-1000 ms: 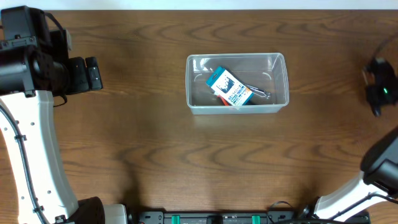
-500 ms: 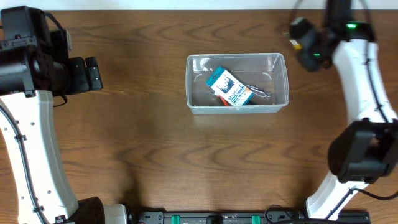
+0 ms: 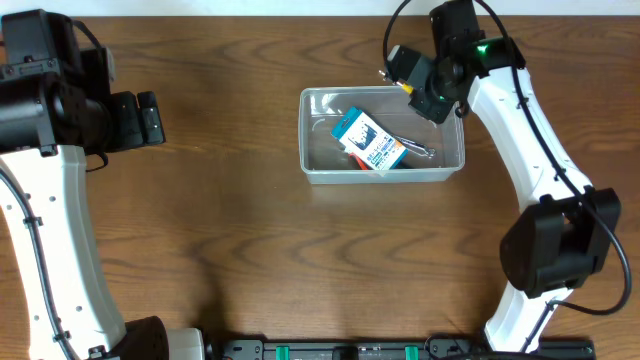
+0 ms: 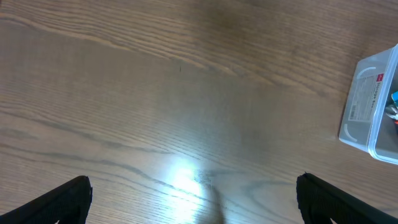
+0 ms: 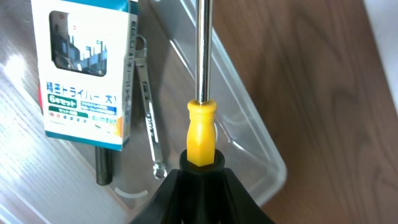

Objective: Pack container
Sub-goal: 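Lower the screwdriver into the container and open the right gripper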

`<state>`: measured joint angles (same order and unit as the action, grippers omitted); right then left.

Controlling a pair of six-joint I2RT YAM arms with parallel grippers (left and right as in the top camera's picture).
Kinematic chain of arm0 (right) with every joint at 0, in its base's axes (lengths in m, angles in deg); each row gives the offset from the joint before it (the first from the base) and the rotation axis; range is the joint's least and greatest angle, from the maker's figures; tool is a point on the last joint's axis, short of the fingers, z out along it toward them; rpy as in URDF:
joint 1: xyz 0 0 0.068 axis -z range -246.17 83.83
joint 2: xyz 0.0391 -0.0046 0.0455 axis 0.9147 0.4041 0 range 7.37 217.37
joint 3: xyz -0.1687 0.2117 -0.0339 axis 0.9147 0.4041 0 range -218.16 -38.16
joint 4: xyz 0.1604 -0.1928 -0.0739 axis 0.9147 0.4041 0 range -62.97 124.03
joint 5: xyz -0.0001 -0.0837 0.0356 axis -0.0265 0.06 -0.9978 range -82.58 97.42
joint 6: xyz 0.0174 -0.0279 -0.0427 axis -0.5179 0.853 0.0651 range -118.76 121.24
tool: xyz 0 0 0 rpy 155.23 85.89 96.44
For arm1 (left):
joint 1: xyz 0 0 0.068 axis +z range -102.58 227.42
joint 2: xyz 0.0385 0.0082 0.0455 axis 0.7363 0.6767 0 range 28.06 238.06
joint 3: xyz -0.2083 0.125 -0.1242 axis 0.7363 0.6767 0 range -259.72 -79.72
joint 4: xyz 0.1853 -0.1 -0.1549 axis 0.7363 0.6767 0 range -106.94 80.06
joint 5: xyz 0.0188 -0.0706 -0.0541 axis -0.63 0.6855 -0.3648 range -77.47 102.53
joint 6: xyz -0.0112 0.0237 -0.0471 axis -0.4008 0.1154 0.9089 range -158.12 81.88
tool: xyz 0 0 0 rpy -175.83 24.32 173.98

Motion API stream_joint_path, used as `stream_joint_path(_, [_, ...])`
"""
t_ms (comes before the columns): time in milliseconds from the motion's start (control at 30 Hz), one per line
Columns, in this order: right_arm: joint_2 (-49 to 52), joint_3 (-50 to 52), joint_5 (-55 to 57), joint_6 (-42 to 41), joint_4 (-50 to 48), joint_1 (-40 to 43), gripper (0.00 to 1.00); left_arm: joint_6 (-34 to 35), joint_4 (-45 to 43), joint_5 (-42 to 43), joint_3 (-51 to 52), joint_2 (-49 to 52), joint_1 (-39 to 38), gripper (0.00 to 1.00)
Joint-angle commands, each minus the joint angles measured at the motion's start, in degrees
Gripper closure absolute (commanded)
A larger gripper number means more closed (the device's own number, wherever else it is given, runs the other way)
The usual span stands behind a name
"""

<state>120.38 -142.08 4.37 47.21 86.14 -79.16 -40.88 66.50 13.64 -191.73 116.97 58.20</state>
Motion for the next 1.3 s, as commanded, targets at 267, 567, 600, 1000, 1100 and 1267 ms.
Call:
stream_joint_path(267, [7.28, -0.96, -2.4, 5.66, 0.5, -0.15, 0.82, 0.5, 0.04, -0.09, -1.09, 0.22, 0.17, 0.02])
stream_joint_path(567, [11.13, -0.94, -2.6, 6.4, 0.52, -0.15, 0.8, 0.5, 0.04, -0.09, -1.09, 0.22, 0.17, 0.02])
stream_joint_path(600, [11.41, -0.94, -2.62, 6.38, 0.52, -0.15, 0.8, 0.5, 0.04, -0.09, -1.09, 0.22, 0.17, 0.02])
stream_joint_path(1000, [11.65, -1.01, -2.36, 5.9, 0.52, -0.15, 0.01, 0.5, 0.04, -0.09, -1.09, 0.22, 0.17, 0.02])
stream_joint_path(1100, [10.36, -1.4, 0.07, 2.01, 0.52, -0.15, 0.01, 0.5, 0.04, -0.09, -1.09, 0.22, 0.17, 0.02])
stream_joint_path(1267, [4.87, -2.75, 4.42, -4.31, 0.55, -0.09, 0.01, 0.5, 0.04, -0.09, -1.09, 0.22, 0.17, 0.02])
